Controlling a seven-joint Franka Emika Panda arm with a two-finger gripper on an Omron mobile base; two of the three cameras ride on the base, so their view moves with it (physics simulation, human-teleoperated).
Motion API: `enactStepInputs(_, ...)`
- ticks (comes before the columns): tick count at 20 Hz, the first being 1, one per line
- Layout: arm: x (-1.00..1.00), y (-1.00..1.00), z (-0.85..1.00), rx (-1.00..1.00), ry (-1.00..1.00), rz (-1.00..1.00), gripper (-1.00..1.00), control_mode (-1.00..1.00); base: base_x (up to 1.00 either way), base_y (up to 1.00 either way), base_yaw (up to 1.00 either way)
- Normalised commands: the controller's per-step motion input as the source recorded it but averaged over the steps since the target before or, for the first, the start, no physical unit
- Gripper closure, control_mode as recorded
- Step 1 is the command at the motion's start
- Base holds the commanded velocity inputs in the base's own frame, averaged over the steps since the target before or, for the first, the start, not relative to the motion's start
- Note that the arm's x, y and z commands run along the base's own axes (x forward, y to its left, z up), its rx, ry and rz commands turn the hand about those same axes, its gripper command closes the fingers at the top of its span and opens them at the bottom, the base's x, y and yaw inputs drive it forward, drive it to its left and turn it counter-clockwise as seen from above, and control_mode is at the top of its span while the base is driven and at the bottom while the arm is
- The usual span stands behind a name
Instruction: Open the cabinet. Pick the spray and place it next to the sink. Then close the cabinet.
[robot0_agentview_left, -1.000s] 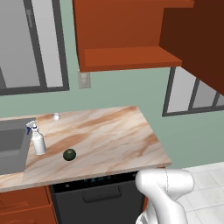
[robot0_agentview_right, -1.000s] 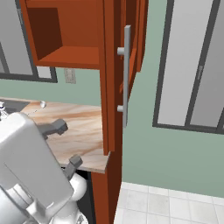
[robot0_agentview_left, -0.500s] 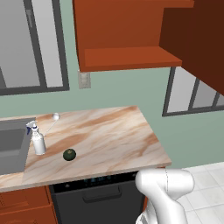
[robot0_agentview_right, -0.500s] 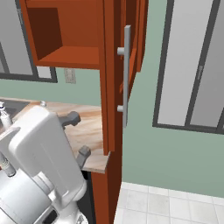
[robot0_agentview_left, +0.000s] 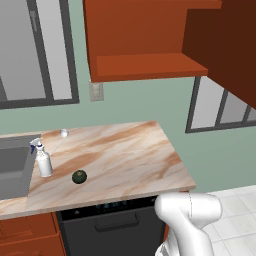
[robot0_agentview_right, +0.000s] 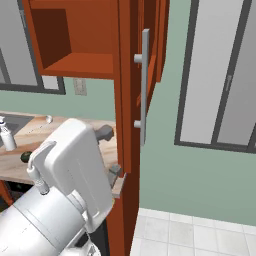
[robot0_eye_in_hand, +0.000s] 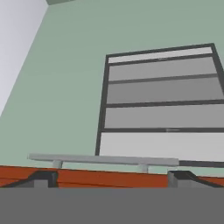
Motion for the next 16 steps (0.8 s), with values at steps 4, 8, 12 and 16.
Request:
enactStepInputs(4,0.17,-0.22,-0.17,0.0,0.0,0.0,-1.0,-1.0,0.0,0.0,0.0)
enactStepInputs(8,0.31,-0.16,-0.16,0.0,0.0,0.01,-1.0,-1.0,0.0,0.0,0.0)
enactStepInputs(12,0.32,-0.16,-0.15,0.0,0.0,0.03,-1.0,-1.0,0.0,0.0,0.0)
enactStepInputs(16,0.22,-0.18,-0.04,0.0,-0.01,0.03,-1.0,-1.0,0.0,0.0,0.0)
